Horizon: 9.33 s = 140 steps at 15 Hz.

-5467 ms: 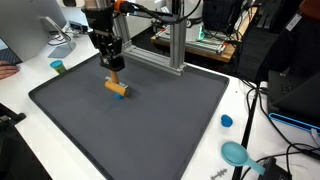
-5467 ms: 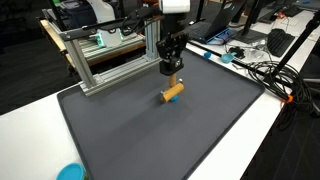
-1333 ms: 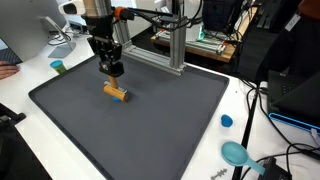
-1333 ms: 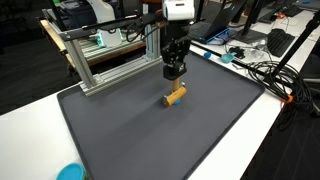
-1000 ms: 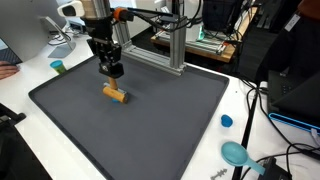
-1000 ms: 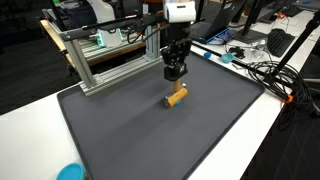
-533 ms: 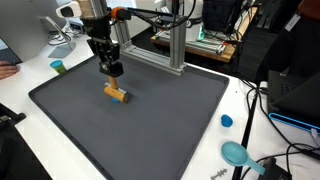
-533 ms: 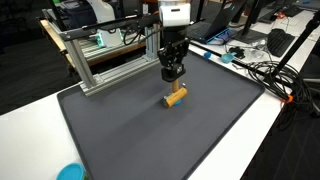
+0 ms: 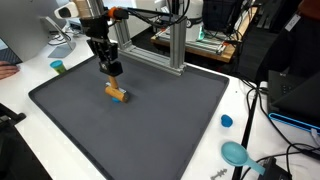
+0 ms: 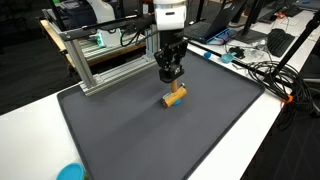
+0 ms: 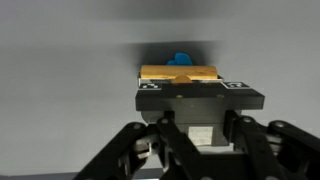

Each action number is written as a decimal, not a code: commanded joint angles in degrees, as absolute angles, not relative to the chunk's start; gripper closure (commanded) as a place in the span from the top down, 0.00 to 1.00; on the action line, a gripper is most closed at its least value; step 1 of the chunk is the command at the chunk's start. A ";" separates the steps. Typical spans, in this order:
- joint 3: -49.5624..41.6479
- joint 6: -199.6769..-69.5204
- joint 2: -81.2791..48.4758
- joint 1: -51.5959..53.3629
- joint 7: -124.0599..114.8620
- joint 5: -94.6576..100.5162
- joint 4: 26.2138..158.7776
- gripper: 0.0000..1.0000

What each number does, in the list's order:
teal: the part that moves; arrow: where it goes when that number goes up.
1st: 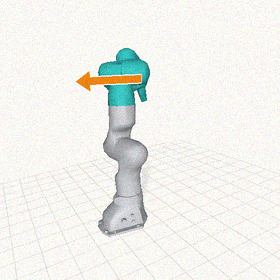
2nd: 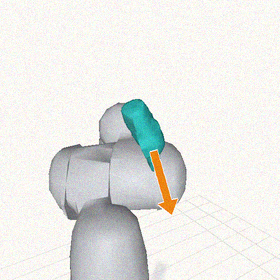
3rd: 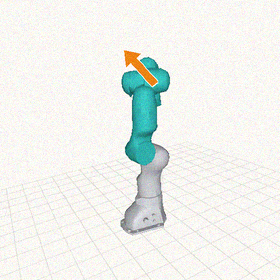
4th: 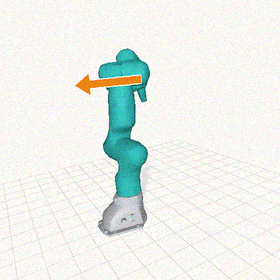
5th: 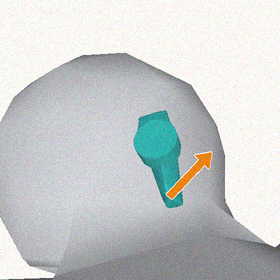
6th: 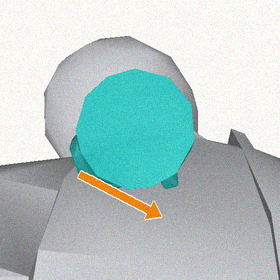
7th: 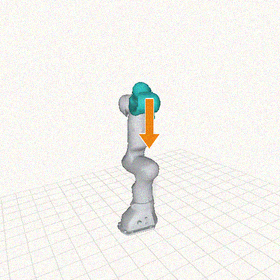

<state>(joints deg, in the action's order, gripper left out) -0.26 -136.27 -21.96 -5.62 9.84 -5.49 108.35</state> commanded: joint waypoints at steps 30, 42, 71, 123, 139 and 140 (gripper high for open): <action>-1.29 -126.25 -26.41 -5.51 13.90 -1.57 106.54 0.21; -3.01 -132.96 -26.75 -1.23 2.87 5.38 105.52 0.21; -2.17 -151.43 -28.99 -2.23 -1.05 1.92 104.89 0.21; 1.10 -119.12 -22.53 -9.54 102.96 -7.29 97.14 0.46; 1.32 -125.53 -27.57 -7.90 100.55 -3.54 97.62 0.21; 1.41 -126.95 -27.71 -7.82 100.53 -3.51 98.07 0.21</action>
<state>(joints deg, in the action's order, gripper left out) 1.02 -123.89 -27.40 -8.03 101.63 -4.71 97.20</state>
